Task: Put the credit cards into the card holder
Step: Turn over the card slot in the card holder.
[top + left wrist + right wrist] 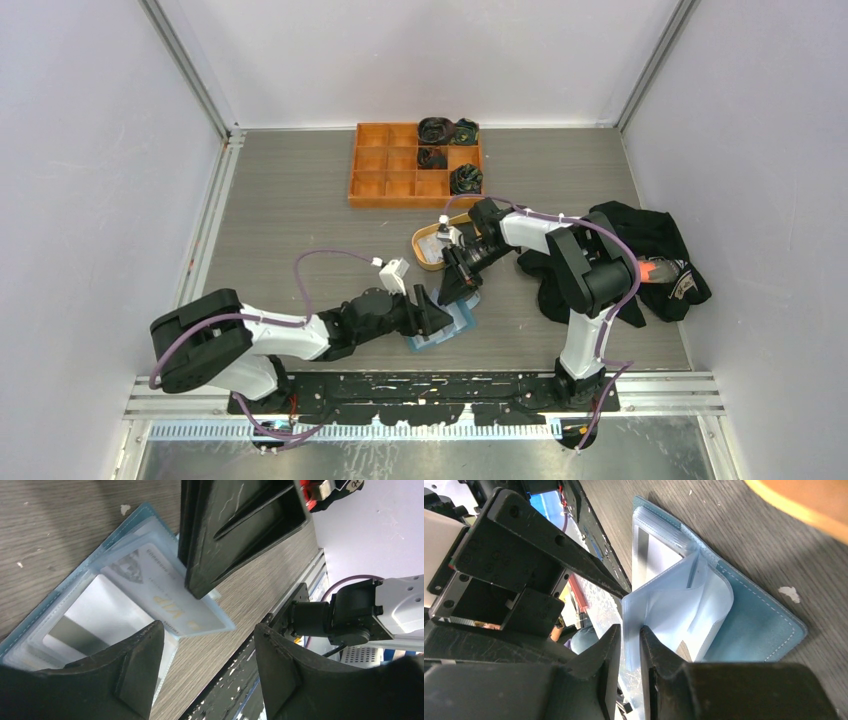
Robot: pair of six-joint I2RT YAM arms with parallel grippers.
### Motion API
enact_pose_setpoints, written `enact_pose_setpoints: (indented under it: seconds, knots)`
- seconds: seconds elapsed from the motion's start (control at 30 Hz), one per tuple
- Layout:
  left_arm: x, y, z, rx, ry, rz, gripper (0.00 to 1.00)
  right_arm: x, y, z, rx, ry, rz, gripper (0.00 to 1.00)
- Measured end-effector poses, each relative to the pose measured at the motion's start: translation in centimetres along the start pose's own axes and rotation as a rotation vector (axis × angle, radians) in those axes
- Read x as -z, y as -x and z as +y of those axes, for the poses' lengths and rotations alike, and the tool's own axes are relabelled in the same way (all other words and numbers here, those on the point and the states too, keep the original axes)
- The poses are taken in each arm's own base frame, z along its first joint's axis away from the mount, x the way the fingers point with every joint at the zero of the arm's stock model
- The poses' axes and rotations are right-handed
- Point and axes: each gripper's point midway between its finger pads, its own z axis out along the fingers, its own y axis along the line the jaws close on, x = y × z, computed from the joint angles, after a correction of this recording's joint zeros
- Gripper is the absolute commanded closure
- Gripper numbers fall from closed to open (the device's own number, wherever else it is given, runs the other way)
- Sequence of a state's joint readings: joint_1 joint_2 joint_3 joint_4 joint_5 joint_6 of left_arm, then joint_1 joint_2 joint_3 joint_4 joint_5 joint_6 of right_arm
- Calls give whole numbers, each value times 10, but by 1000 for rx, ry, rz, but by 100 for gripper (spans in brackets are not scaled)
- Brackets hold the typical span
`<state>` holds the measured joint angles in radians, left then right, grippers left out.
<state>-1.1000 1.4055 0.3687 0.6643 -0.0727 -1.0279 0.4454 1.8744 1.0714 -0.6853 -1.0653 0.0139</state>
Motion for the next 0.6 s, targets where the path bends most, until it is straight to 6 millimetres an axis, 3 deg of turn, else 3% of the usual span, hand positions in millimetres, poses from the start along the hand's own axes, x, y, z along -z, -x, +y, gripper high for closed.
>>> enact_pose_setpoints:
  seconds: [0.23, 0.6]
  knots:
    - [-8, 11, -6, -16, 33, -28, 33, -2, -2, 2, 4, 5, 8, 73]
    - [-10, 4, 16, -25, 132, -6, 38, -3, -2, 3, 5, 7, 10, 72]
